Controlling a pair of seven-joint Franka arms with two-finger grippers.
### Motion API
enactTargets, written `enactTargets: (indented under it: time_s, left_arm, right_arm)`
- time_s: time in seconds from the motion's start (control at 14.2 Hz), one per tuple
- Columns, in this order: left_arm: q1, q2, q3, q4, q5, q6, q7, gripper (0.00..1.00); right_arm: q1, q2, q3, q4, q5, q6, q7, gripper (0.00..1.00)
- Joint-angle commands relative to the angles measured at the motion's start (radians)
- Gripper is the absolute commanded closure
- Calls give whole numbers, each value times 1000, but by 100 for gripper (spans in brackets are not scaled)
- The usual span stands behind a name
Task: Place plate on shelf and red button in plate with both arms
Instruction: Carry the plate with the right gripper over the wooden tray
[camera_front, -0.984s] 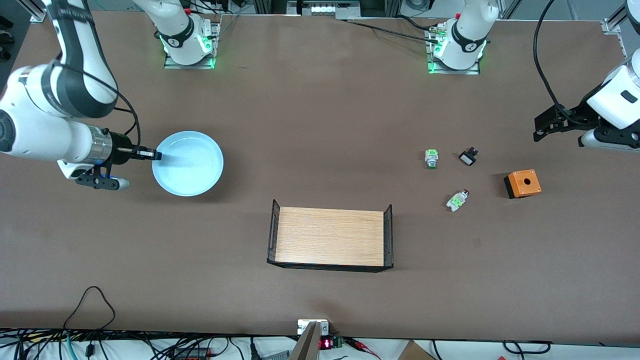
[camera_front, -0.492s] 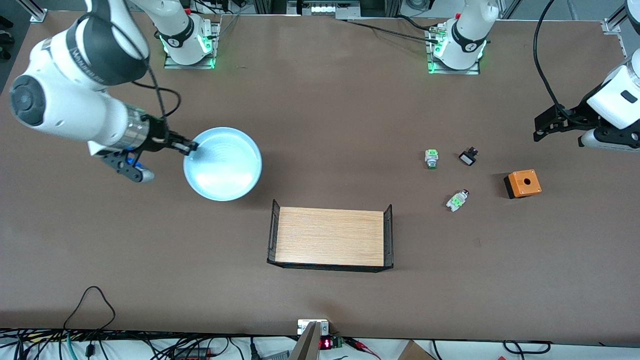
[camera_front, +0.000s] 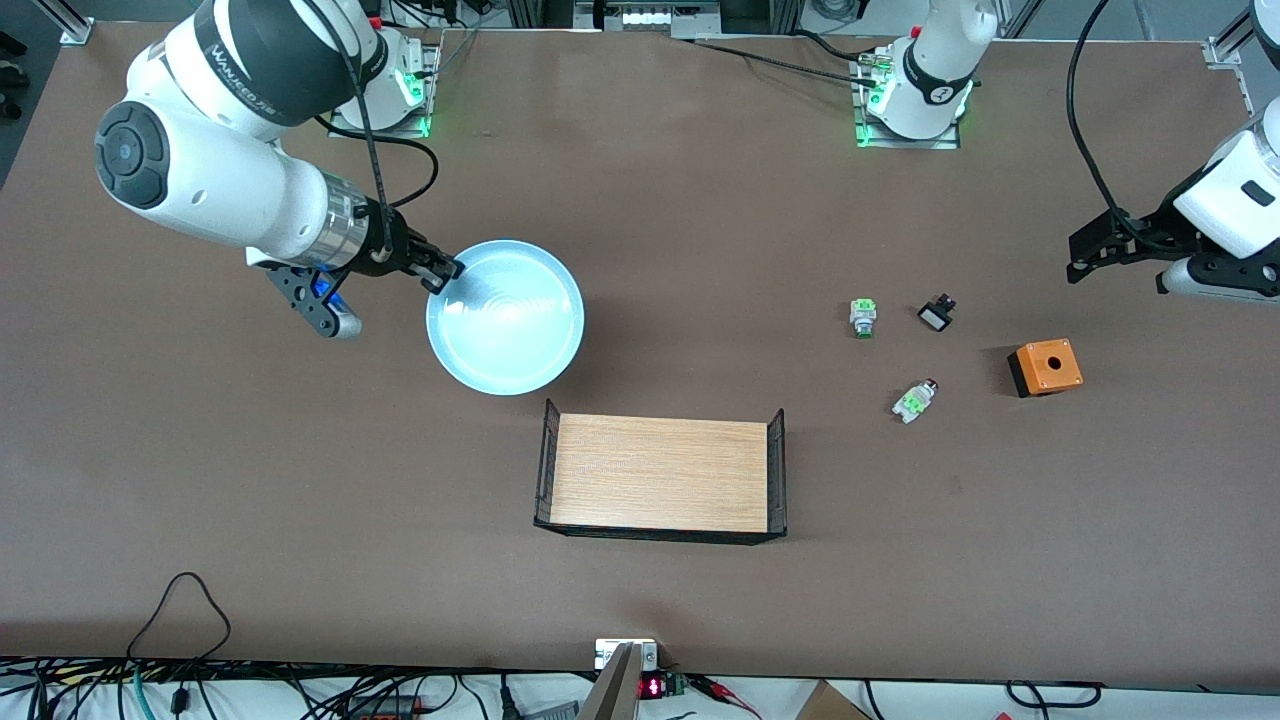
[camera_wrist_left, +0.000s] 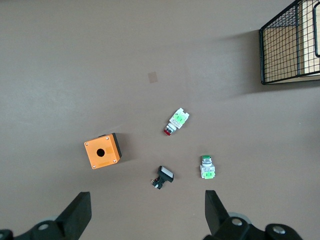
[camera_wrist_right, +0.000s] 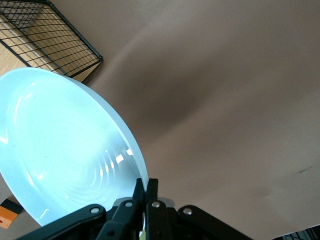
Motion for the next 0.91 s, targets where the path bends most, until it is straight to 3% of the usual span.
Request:
enactTargets:
  time_s: [0.0,0.35,0.84]
  left_arm:
    - [1,15,1,30,1,-16,23,0]
    - [1,15,2,30,1,-16,23,0]
    - [1,15,1,30,0,-16,23,0]
  right_arm:
    - [43,37,-10,42,19,52,25,100]
    - [117,77,-13,47,13,194,117,100]
    - [184,232,-21,215,13,290,219,100]
